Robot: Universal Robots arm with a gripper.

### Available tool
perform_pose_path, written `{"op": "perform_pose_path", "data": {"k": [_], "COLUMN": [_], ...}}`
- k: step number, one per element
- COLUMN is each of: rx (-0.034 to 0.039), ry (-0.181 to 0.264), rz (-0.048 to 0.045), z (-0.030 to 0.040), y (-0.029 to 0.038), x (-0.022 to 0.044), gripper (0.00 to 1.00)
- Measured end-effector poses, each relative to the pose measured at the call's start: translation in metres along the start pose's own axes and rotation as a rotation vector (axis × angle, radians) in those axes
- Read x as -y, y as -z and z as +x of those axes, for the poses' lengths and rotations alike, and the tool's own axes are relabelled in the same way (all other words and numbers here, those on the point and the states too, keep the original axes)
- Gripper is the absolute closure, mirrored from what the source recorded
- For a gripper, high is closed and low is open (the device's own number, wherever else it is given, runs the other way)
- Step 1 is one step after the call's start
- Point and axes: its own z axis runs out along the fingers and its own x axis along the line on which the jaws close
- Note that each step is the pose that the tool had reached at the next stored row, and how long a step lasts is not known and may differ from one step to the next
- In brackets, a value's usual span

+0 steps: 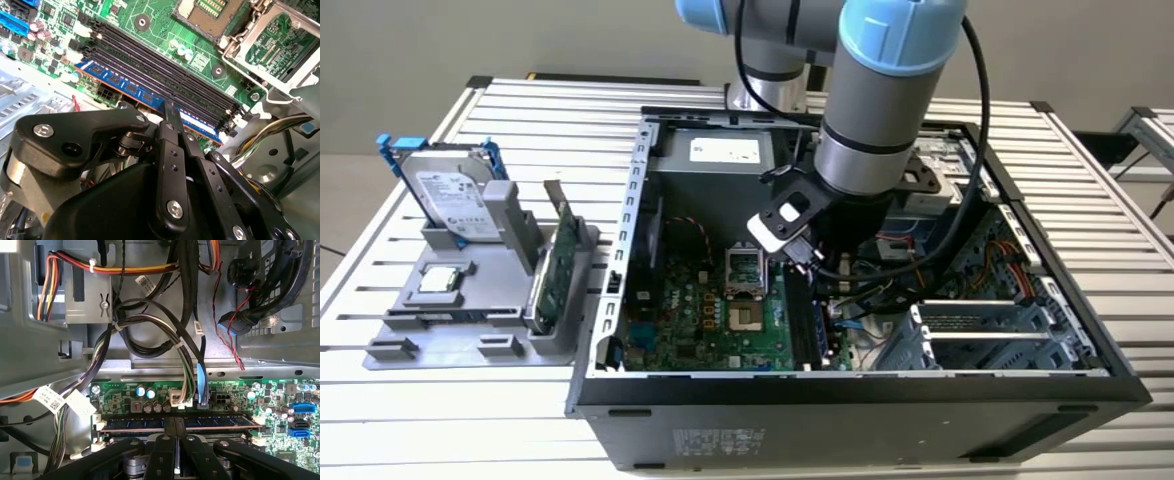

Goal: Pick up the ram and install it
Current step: 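Press down the ram until it locks into place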

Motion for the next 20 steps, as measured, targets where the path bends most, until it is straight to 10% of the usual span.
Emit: {"op": "perform_pose_path", "data": {"k": [20], "rx": [0.0002], "ry": [0.000], "rz": [0.0002], "z": [0.0003], "y": [-0.0025], "x": [0.0000], "gripper": [1.00]}}
